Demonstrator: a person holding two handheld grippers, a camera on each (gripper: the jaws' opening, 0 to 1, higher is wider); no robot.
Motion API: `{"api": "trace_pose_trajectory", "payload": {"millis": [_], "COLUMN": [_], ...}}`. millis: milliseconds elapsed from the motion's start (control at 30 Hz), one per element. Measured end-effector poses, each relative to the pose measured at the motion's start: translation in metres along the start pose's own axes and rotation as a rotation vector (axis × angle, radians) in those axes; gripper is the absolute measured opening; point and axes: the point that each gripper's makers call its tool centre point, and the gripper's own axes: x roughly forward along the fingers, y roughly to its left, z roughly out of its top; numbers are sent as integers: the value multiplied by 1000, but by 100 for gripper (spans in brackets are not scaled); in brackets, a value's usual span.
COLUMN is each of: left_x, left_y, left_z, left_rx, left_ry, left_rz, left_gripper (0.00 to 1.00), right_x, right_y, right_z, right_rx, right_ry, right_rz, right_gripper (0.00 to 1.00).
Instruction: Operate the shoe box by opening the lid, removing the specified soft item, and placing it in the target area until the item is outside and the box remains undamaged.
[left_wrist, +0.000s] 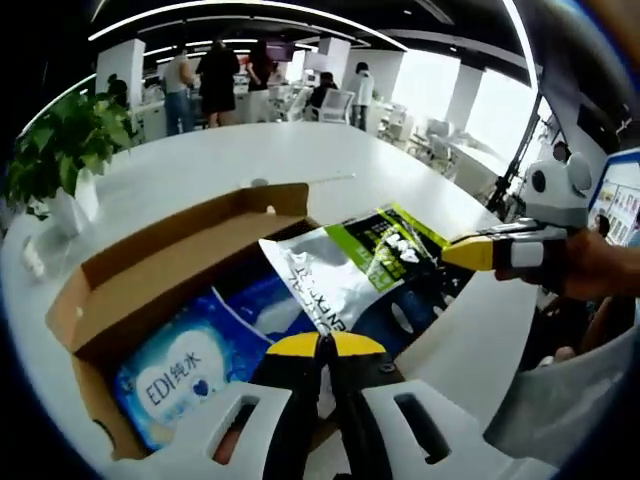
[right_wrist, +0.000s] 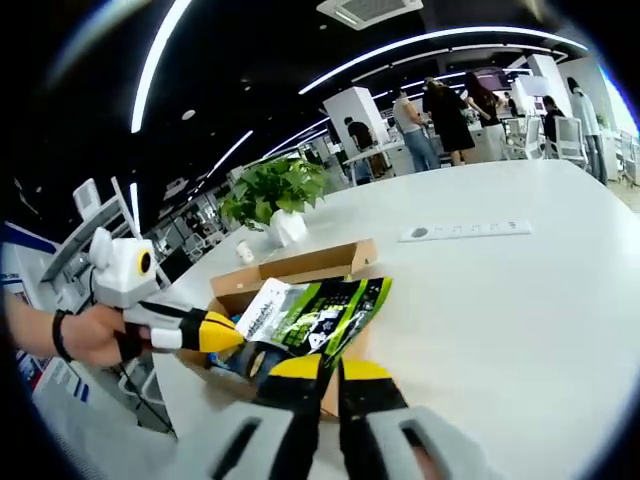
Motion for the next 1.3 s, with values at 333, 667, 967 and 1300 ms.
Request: {"api": "trace_pose_trajectory", "payload": {"millis": [333, 667, 967, 1300], "left_x": [20, 37, 48, 63], "left_y": [-37, -68, -87, -105], "left_z": [5, 9, 13, 11], "left_rx": [16, 40, 57, 63], "left_ry": [2, 7, 17, 29], "left_rz": [-38, -78, -98, -118], "left_gripper": [0, 0, 0, 0], "right_x": [-33, -58, -75, -86], "right_y": [-29, -55, -70, -90], "right_z": [-7, -11, -15, -20], "right_rx": [18, 31, 51, 62], "right_ry": [-8, -15, -25, -21], "right_rz": [-40, -77, -99, -119], "right_gripper": [0, 0, 0, 0]}}
